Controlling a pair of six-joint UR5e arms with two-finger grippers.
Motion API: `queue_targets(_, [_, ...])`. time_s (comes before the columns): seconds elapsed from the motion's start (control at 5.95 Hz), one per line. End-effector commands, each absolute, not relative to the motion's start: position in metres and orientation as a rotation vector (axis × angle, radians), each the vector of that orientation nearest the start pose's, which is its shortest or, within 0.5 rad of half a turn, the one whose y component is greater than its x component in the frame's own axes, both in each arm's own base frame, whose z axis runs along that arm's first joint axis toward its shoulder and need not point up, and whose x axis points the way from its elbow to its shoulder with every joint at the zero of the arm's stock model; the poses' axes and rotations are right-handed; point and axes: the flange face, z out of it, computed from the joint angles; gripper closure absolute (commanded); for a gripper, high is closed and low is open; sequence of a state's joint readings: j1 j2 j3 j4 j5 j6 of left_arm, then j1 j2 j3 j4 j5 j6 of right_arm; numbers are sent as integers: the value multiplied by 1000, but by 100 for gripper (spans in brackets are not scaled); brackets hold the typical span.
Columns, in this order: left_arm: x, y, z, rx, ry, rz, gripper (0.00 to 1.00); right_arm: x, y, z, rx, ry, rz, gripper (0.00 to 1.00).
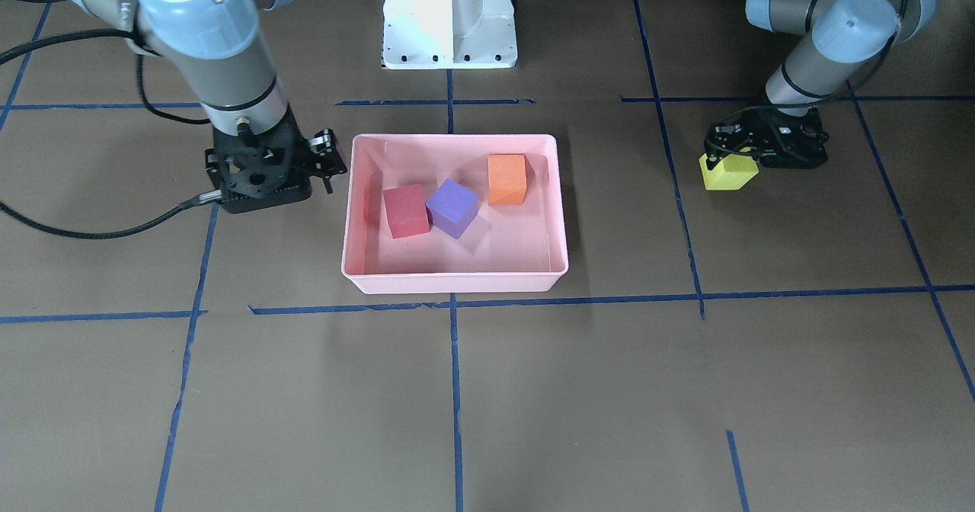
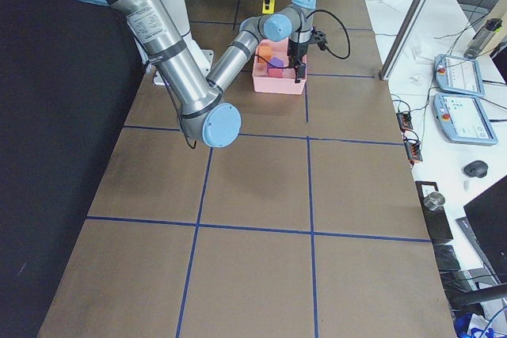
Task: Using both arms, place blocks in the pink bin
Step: 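Grasp the yellow cube with the left gripper while the right gripper withdraws, then carry the yellow cube into the pink bin with the left gripper and release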
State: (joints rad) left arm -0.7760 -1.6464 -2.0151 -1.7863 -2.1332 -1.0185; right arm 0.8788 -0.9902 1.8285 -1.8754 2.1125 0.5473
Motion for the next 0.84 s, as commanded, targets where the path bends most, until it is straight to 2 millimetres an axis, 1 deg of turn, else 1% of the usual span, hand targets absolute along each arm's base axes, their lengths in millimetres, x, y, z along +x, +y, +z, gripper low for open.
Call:
queue_targets(0.0, [341, -439, 244, -35, 900, -107, 47, -254, -561, 303, 137, -745, -382, 0])
queue_targets(0.17, [354, -439, 191, -65, 902, -145, 47, -213, -566, 337, 143, -746, -433, 0])
queue_targets(0.34, [384, -445, 150, -96, 928, -194, 45, -172, -568, 368, 153, -746, -470, 0])
queue_targets(0.5, [411, -462, 112, -64, 930, -231, 4, -141, -566, 389, 166, -749, -491, 0])
queue_targets(0.67, [414, -459, 110, -46, 923, -230, 0, -122, -557, 399, 176, -744, -497, 0])
